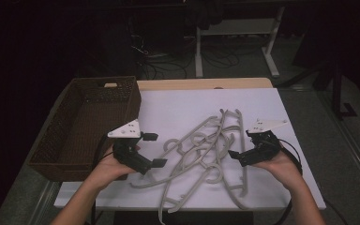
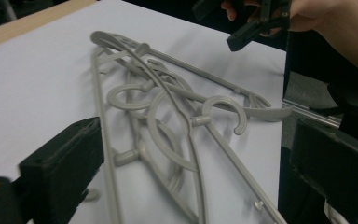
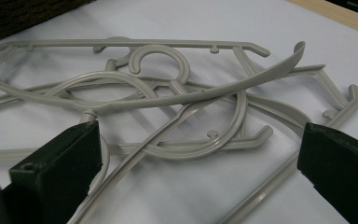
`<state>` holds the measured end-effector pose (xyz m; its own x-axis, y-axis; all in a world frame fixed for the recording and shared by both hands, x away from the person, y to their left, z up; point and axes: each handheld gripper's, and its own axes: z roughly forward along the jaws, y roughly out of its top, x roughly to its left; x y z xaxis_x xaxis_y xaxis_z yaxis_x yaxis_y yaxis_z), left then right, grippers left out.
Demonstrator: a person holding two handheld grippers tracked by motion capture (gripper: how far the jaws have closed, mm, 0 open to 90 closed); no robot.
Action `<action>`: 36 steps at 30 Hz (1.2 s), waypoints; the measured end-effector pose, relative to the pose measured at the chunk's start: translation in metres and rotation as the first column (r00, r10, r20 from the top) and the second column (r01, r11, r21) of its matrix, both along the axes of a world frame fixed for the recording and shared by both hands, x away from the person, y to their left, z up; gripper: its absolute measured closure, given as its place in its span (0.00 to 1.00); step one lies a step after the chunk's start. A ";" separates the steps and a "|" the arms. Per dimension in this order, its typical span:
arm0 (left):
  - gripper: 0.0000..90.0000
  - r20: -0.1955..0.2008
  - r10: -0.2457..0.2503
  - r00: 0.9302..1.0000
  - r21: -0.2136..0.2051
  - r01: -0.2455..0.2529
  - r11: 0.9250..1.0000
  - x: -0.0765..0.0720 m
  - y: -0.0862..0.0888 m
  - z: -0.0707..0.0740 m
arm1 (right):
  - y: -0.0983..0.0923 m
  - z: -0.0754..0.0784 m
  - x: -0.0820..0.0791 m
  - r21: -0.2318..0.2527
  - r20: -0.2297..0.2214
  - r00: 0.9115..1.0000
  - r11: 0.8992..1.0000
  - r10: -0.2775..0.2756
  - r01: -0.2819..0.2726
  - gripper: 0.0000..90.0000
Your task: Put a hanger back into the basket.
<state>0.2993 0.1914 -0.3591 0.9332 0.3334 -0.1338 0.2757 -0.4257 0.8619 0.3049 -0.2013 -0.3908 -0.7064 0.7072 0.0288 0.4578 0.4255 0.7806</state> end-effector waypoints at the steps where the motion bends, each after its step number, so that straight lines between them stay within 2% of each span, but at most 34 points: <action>1: 0.05 0.001 -0.009 1.000 0.008 0.009 1.000 0.000 -0.004 -0.001 | 0.000 0.000 0.000 -0.001 -0.001 1.000 1.000 0.000 0.000 0.00; 8: 0.15 -0.015 -0.055 0.998 0.027 0.056 0.998 0.000 -0.032 -0.014 | 0.000 0.000 0.000 0.000 -0.003 1.000 1.000 -0.006 0.006 0.00; 14: 0.18 -0.034 -0.096 0.995 0.040 0.097 0.994 -0.001 -0.058 -0.025 | -0.001 -0.001 0.001 0.002 -0.001 1.000 1.000 -0.014 0.014 0.00; 22: 0.22 -0.061 -0.149 0.987 0.068 0.153 0.986 -0.004 -0.089 -0.039 | -0.005 -0.004 0.003 0.010 -0.004 1.000 1.000 -0.024 0.024 0.00; 26: 0.28 -0.084 -0.184 0.979 0.092 0.191 0.977 -0.006 -0.104 -0.048 | -0.006 -0.005 0.004 0.011 -0.006 1.000 1.000 -0.029 0.029 0.00; 32: 0.36 -0.105 -0.200 0.974 0.149 0.214 0.965 -0.009 -0.123 -0.061 | -0.007 -0.008 0.005 0.012 -0.012 0.999 0.999 -0.031 0.031 0.00; 36: 0.39 -0.106 -0.214 0.971 0.192 0.231 0.954 -0.012 -0.133 -0.069 | -0.007 -0.008 0.005 0.012 -0.011 1.000 1.000 -0.029 0.029 0.00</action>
<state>0.2874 0.0581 -0.4281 0.9753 0.1464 -0.1652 0.2207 -0.6465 0.7303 0.3094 -0.2083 -0.3984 -0.6854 0.7268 0.0444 0.4778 0.4029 0.7806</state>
